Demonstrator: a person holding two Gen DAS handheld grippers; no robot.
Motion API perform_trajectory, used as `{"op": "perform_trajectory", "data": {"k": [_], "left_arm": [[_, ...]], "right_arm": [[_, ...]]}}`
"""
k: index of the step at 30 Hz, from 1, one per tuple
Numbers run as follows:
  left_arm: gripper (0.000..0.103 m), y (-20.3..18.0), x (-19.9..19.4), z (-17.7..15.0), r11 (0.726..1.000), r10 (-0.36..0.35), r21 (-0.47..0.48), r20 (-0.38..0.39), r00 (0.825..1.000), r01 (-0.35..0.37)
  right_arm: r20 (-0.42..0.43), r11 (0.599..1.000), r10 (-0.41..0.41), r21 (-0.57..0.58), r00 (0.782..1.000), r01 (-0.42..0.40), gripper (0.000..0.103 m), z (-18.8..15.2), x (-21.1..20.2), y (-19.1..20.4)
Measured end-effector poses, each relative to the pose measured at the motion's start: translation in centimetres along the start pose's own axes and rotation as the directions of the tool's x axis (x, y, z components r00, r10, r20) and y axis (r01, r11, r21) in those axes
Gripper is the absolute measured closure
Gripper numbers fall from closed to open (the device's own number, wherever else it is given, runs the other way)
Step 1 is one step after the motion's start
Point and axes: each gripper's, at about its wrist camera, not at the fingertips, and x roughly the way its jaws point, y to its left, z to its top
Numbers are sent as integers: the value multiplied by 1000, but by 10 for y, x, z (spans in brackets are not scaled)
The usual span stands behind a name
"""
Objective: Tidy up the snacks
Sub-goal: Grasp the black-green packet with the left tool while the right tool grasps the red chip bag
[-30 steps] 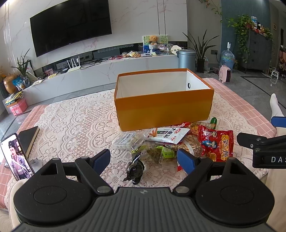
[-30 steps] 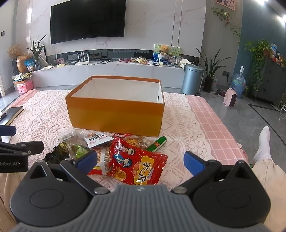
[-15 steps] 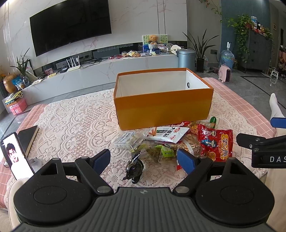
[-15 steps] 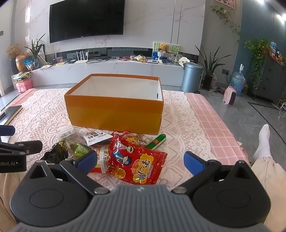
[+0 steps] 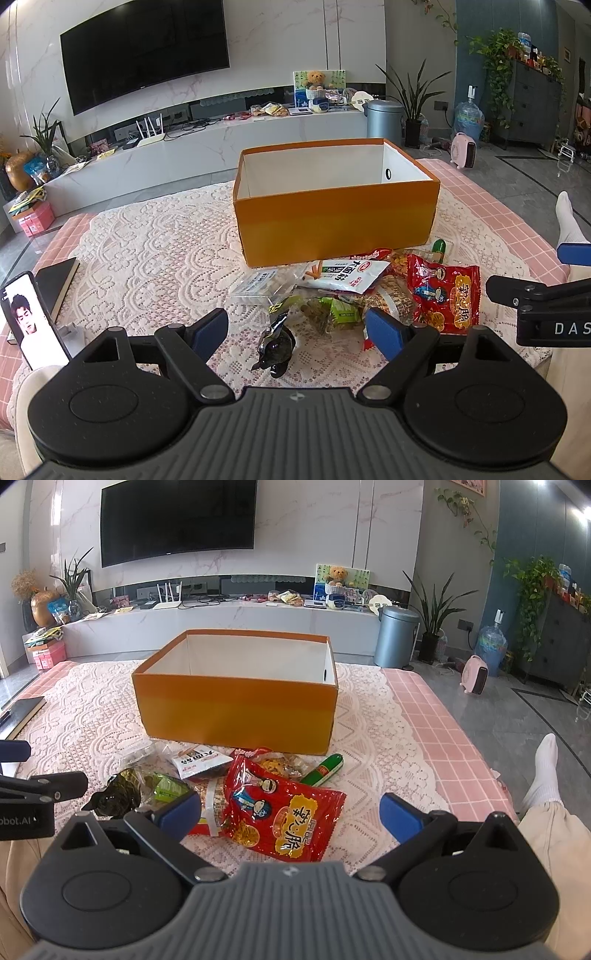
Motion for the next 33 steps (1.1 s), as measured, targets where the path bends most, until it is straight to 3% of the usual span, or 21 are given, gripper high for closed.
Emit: {"op": "perform_trajectory", "data": {"k": [11, 14, 18, 20, 23, 25, 33], "left_arm": [[5, 10, 2, 2, 999, -37, -5, -8, 999, 37], [16, 19, 8, 2, 996, -80, -28, -35, 996, 79], [49, 26, 19, -2, 985, -170, -59, -92, 981, 165], [56, 29, 27, -4, 980, -188, -88, -117, 975, 179], [48, 36, 37, -8, 973, -198, -151, -138, 970, 177], [22, 41, 41, -9, 972, -180, -175, -139, 974, 154], [18, 57, 70, -12, 952, -175, -286, -207, 963, 111]], "right_arm": [[-3, 1000, 24, -3, 1000, -24, 3, -1, 2, -1], [-9, 999, 42, 5, 999, -42, 3, -4, 4, -3], [-34, 998, 52, 28, 998, -51, 4, -7, 13, -7], [-33, 998, 65, 18, 997, -64, 11, -11, 18, -7], [-50, 997, 70, -23, 996, -71, 20, -16, 27, -3], [-64, 997, 70, -37, 996, -72, 20, -19, 34, -2], [-140, 997, 67, 33, 988, -63, 4, -20, 65, -7]]}}
